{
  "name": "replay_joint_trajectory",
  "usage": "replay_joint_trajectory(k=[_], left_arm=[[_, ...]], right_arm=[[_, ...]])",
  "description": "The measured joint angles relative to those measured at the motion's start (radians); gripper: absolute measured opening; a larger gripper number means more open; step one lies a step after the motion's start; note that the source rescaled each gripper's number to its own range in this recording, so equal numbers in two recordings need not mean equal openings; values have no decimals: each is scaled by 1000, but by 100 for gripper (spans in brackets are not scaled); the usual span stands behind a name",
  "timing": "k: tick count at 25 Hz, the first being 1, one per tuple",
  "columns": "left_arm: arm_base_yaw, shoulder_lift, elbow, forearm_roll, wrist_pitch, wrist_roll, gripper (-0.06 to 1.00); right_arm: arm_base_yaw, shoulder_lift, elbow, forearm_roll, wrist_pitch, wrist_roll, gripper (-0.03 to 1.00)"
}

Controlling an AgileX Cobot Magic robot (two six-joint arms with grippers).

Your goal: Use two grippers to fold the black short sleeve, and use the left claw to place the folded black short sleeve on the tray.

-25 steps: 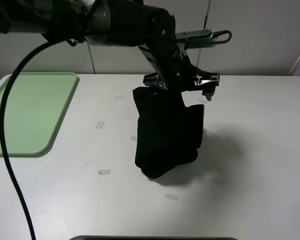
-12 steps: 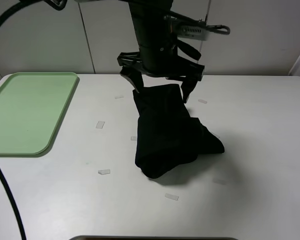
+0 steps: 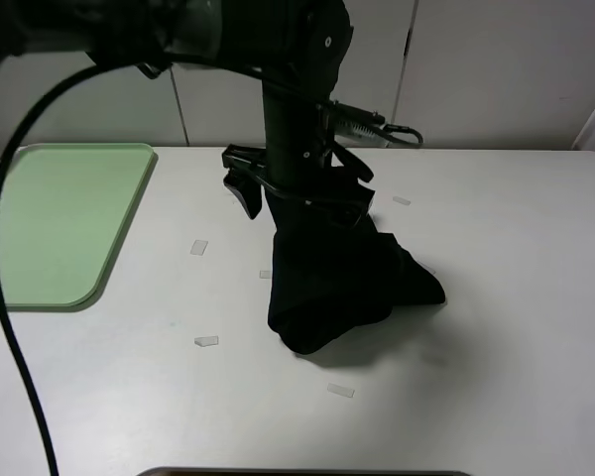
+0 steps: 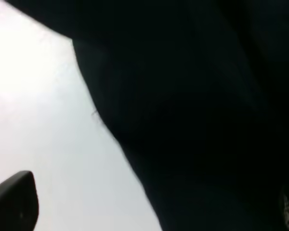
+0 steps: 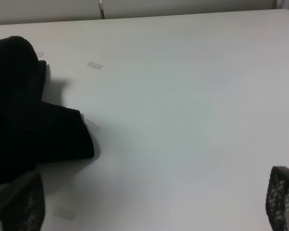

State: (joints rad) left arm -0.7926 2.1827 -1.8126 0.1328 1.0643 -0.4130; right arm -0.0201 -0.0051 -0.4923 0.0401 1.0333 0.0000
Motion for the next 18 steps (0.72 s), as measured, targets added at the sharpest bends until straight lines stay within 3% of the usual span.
replay_joint_trajectory(k=[11,18], left_arm=[[0,81,0,1,-205,0,100],[0,90,0,-1,-389,0,100]], right_arm=[[0,0,0,1,0,0,100],[0,0,0,1,0,0,100]])
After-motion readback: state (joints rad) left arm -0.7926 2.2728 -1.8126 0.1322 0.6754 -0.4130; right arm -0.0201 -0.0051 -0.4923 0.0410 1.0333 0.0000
